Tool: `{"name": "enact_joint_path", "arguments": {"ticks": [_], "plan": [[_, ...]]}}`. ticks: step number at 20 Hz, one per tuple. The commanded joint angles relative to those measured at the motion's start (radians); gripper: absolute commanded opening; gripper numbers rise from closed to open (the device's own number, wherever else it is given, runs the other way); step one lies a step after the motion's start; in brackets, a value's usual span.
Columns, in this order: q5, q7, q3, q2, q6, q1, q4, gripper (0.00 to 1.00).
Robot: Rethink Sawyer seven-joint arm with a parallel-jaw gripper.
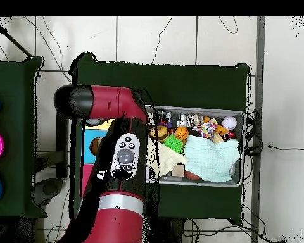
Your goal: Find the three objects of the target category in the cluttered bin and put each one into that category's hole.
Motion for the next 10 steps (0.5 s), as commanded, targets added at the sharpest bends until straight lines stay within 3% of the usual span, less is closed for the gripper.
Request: {"name": "enact_joint_path", "arguments": {"ticks": [1, 10], "plan": [[-0.037, 0.186, 0.016, 0.076, -0.039, -0.008, -0.014, 0.00], [-0.032, 0.178, 0.007, 0.075, -0.040, -0.006, -0.006, 0.00]]}}
